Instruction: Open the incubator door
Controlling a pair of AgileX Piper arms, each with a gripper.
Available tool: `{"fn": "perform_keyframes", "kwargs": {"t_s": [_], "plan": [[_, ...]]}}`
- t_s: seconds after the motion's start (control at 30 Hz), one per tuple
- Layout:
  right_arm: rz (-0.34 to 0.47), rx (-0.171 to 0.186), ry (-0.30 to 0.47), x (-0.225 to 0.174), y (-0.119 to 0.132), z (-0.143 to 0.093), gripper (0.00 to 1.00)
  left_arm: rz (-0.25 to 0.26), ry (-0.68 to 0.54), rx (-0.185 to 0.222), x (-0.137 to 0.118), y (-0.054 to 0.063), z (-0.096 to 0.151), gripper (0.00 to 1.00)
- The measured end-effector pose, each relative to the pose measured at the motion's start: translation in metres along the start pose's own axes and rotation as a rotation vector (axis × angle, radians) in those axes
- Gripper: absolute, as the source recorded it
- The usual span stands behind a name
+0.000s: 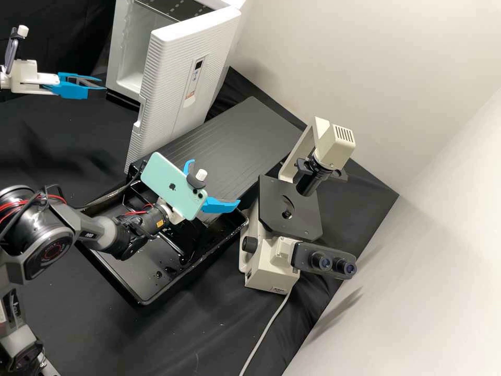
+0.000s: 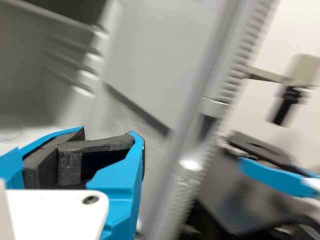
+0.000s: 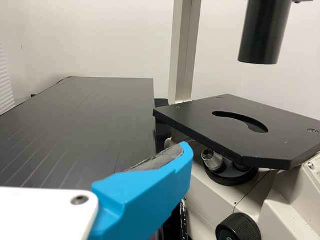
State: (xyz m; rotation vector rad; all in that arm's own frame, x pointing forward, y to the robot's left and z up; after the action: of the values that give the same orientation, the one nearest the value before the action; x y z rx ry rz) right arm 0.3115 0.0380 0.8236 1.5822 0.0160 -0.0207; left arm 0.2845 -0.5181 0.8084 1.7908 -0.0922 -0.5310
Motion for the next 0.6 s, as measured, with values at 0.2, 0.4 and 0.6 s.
{"fn": "perform_keyframes", "kwargs": {"t_s": [0.2,0.4,0.6], "plan": [[0.000,0.000,0.000,0.000,0.000,0.000,1.00,0.125,0.298,0.179,-0.007,0.013,-0.017,0.00],[0.000,0.000,0.000,0.000,0.000,0.000,1.00,0.152,0.485,0.220,-0.015,0.018,-0.031,1.00],[0.000,0.000,0.000,0.000,0.000,0.000,1.00,0.147,0.608,0.255,-0.020,0.019,-0.037,1.00]]}}
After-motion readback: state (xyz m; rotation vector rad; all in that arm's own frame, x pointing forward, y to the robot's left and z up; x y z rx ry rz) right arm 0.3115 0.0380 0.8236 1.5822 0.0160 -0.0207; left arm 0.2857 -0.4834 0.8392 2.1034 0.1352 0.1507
